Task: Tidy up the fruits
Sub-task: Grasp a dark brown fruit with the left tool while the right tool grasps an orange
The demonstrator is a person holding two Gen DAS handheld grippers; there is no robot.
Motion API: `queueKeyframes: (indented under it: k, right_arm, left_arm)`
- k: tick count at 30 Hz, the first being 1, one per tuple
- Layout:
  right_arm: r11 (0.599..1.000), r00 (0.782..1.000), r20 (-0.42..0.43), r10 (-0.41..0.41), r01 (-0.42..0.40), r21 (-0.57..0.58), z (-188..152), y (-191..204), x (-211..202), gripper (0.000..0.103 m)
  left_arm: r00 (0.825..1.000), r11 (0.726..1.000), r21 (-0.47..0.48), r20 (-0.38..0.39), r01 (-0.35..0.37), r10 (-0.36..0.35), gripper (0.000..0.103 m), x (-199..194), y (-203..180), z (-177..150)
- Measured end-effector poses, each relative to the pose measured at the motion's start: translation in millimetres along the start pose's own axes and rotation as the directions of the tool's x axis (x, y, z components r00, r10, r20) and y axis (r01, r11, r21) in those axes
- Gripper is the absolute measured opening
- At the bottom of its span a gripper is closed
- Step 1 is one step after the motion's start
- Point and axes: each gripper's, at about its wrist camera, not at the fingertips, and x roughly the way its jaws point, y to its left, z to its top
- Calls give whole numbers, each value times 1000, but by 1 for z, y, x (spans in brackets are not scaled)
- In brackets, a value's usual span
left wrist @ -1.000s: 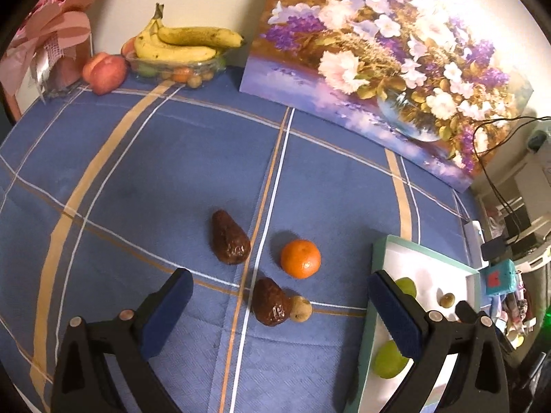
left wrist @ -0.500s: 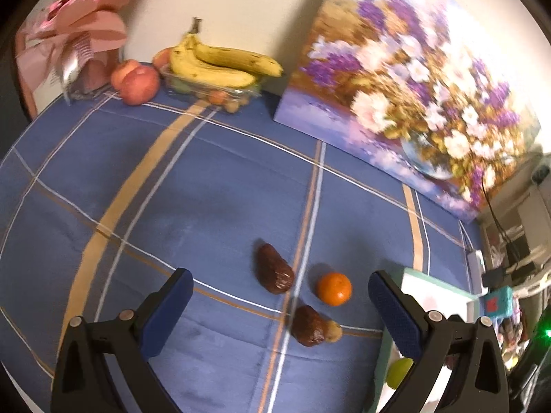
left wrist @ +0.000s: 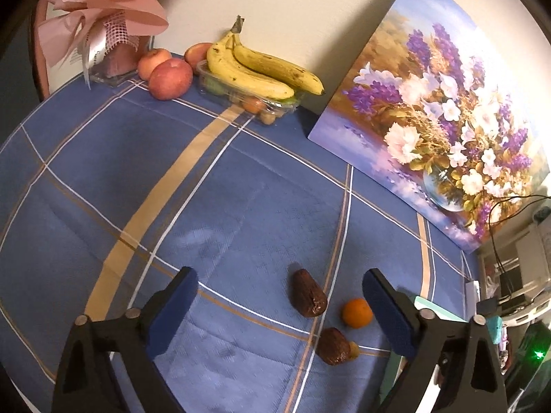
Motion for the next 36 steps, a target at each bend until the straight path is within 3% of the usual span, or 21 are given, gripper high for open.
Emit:
queueKeyframes:
  k: [1, 3, 6, 9, 23, 27, 36]
  right_arm:
    - [1000, 1000, -10, 2, -3, -12, 0, 5, 3, 84]
    - [1000, 1000, -28, 8, -9, -22, 0, 11, 7, 68]
    - [999, 998, -53, 24, -26, -20, -1, 20, 16, 66]
    - [998, 996, -78, 52, -54, -15, -2, 28, 24, 51]
    - [998, 985, -160, 64, -66, -8, -3, 41, 62, 46]
    - [998, 982, -175, 65, -68, -14, -1, 43, 71, 46]
    - [994, 974, -198, 109, -109, 11, 1, 41, 88, 46]
  left_arm:
    - [1000, 1000, 2, -4, 3, -3, 95, 2, 0, 1]
    - [1000, 1000, 5, -16, 13, -12, 94, 6, 0, 2]
    - [999, 1000, 17, -33, 17, -16, 94, 13, -1, 3]
    - [998, 999, 23, -52, 22, -20, 93, 22, -2, 4]
    - [983, 1000, -9, -180, 27, -28, 83, 78, -5, -9]
    - [981, 1000, -14, -194, 22, -24, 77, 88, -7, -10]
    - [977, 998, -52, -213, 23, -33, 76, 104, -6, -11]
